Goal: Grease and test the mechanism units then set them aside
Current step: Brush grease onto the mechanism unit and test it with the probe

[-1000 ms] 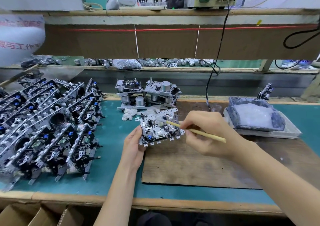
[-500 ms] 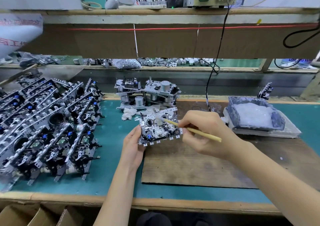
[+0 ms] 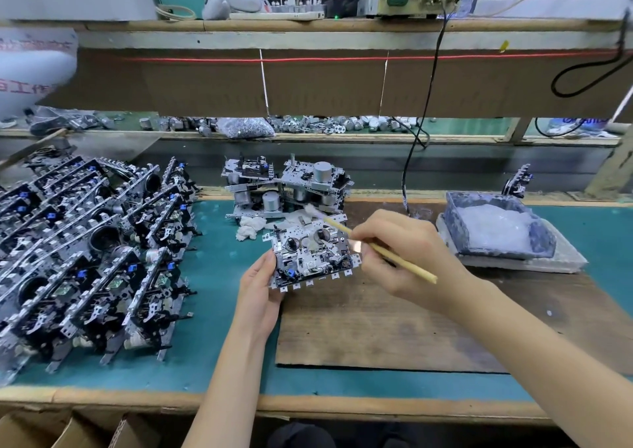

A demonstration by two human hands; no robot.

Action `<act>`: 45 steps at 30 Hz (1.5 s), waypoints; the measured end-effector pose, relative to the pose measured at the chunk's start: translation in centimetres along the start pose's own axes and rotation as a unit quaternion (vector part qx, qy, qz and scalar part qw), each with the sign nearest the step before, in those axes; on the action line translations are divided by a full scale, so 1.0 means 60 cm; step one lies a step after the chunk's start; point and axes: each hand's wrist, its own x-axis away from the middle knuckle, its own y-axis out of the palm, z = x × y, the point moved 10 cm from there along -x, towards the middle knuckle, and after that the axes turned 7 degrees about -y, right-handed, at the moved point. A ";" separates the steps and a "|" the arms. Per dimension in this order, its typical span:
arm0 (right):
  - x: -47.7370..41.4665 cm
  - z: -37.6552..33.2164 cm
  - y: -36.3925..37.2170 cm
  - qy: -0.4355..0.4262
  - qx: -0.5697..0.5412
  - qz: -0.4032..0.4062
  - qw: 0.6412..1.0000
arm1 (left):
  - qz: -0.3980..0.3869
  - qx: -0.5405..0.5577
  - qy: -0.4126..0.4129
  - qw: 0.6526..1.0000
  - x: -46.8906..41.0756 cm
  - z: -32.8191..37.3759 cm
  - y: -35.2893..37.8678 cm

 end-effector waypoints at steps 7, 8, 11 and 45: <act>0.061 0.100 -0.021 0.194 0.273 -0.077 0.939 | 0.022 0.013 -0.005 1.000 -0.006 -0.007 -0.011; 0.088 0.131 -0.022 0.265 0.313 -0.129 0.903 | 0.024 0.011 -0.007 1.000 -0.008 -0.008 -0.010; 0.166 0.180 -0.029 0.390 0.390 -0.257 0.793 | 0.020 0.013 -0.013 1.000 -0.011 -0.011 -0.008; 0.078 0.061 0.229 0.433 -0.360 0.173 0.809 | -0.094 0.084 -0.026 0.992 0.002 -0.007 0.030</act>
